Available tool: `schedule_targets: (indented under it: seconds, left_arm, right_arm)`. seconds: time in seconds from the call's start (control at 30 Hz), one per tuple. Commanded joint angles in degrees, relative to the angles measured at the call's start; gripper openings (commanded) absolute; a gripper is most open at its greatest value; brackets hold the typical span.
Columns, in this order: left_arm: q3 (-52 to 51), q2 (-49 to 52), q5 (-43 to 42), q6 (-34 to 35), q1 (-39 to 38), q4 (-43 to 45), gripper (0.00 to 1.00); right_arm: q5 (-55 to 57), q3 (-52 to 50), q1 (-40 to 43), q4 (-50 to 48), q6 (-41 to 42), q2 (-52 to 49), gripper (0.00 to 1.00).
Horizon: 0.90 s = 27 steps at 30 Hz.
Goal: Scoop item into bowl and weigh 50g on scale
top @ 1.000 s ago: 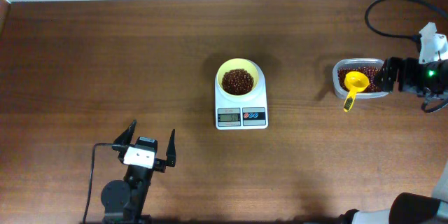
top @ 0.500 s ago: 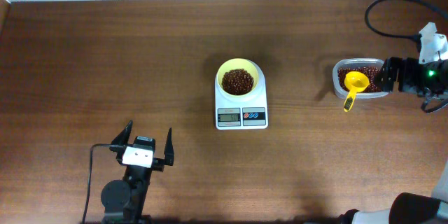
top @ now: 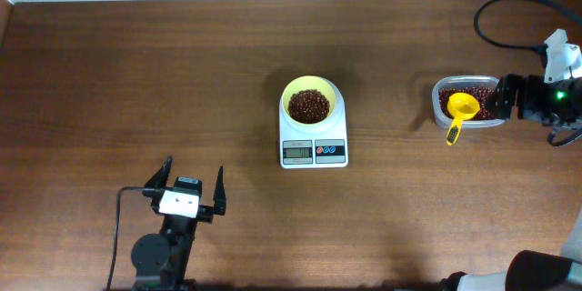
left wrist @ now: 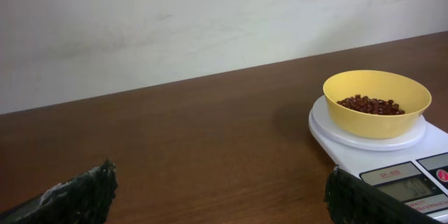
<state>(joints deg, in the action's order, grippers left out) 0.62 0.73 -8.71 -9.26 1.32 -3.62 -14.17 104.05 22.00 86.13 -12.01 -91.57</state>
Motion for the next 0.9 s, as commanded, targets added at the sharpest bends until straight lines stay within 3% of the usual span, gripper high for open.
schedule_targets:
  seconds: [0.0, 0.1, 0.2, 0.47, 0.8, 0.87]
  left_arm:
    - [-0.1, -0.4, 0.8, -0.7, 0.3, -0.3, 0.99]
    - [-0.1, -0.4, 0.8, -0.7, 0.3, -0.3, 0.99]
    - [-0.1, -0.4, 0.8, -0.7, 0.3, -0.3, 0.99]
    - [-0.1, -0.4, 0.8, -0.7, 0.3, -0.3, 0.99]
    - [-0.1, -0.4, 0.8, -0.7, 0.3, -0.3, 0.99]
    - [-0.1, -0.4, 0.8, -0.7, 0.3, -0.3, 0.99]
  right_arm:
    - [0.7, 0.9, 0.2, -0.3, -0.2, 0.3, 0.99]
    - [0.5, -0.6, -0.2, -4.0, -0.2, 1.6, 0.99]
    - [0.5, -9.9, -2.6, -14.9, 0.0, 9.3, 0.99]
    - [-4.1, -50.0, -10.6, -62.4, 0.4, 34.5, 0.99]
    - [-3.1, -82.4, -20.7, -97.6, 0.4, 57.5, 0.99]
    - [-3.1, -86.7, -21.7, -101.0, 0.5, 60.9, 0.99]
